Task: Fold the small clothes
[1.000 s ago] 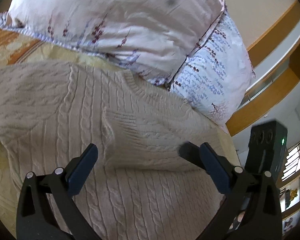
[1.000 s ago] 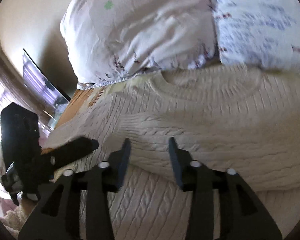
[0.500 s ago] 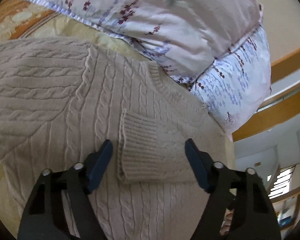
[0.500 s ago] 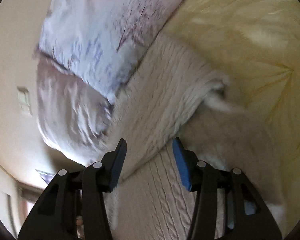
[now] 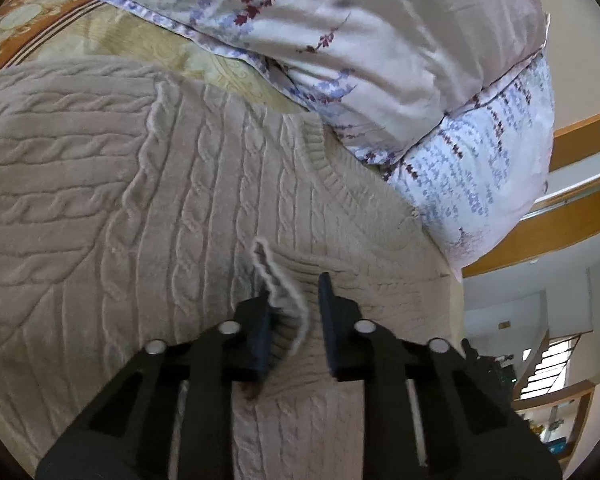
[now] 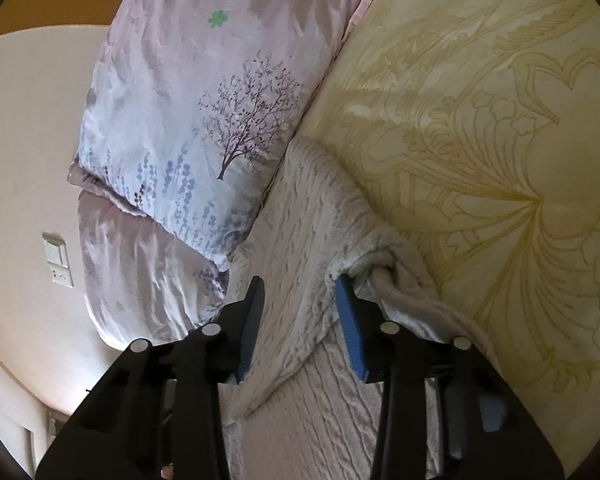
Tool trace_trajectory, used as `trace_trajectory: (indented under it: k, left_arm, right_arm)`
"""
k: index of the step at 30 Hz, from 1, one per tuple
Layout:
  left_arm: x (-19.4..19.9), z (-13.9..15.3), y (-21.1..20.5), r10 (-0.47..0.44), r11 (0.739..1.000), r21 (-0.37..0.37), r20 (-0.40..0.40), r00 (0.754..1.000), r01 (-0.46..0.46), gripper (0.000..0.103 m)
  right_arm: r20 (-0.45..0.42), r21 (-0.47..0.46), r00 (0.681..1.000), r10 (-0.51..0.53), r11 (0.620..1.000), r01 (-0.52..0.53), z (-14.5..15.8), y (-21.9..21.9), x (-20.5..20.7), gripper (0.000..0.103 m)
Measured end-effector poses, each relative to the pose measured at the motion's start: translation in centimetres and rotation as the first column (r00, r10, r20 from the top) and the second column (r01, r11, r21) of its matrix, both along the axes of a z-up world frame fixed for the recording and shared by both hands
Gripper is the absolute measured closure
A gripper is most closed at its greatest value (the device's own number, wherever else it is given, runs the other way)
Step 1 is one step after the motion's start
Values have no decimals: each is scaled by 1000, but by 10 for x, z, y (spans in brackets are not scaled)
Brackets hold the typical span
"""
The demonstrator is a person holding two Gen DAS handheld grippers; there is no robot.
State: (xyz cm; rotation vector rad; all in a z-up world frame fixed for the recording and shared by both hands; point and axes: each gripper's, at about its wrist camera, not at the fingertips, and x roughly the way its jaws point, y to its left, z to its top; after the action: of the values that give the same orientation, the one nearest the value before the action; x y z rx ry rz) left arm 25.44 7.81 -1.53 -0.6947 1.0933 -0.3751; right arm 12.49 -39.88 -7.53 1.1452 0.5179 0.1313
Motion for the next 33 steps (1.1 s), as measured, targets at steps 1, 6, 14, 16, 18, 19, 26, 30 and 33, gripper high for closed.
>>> trace_trajectory:
  k: [1, 6, 14, 16, 18, 19, 26, 30, 33]
  left_arm:
    - [1, -1, 0, 1, 1000, 5, -1, 1000, -1, 89]
    - [0, 0, 1, -4, 1000, 16, 4, 1000, 4, 88]
    - [1, 0, -7, -31, 998, 59, 20, 999, 30, 89]
    - [2, 0, -7, -32, 998, 58, 20, 999, 31, 91]
    - [3, 2, -8, -38, 997, 67, 28, 999, 36, 93]
    - [5, 3, -8, -43, 997, 73, 35, 998, 40, 95]
    - [26, 23, -7, -73, 988, 147, 110, 991, 57, 96]
    - [31, 5, -5, -75, 985, 159, 20, 997, 71, 96]
    - [28, 7, -5, -77, 983, 168, 23, 997, 72, 95]
  right_arm:
    - [-27, 6, 1000, -5, 1000, 5, -1, 0, -2, 73]
    - [-96, -113, 995, -8, 994, -2, 8, 9, -18, 64]
    - [-155, -295, 987, -44, 955, -4, 23, 25, 15, 57]
    - [-138, -253, 988, -73, 967, 36, 19, 16, 15, 66]
    - [-110, -219, 988, -107, 972, 81, 14, 11, 10, 86]
    - [-100, -218, 988, -118, 971, 94, 14, 12, 8, 91]
    - [-30, -255, 981, -189, 951, 176, 15, 26, -5, 92]
    - [-72, -309, 978, -193, 937, 162, 10, 32, 3, 92]
    - [-67, -331, 978, -197, 929, 165, 13, 33, 1, 92]
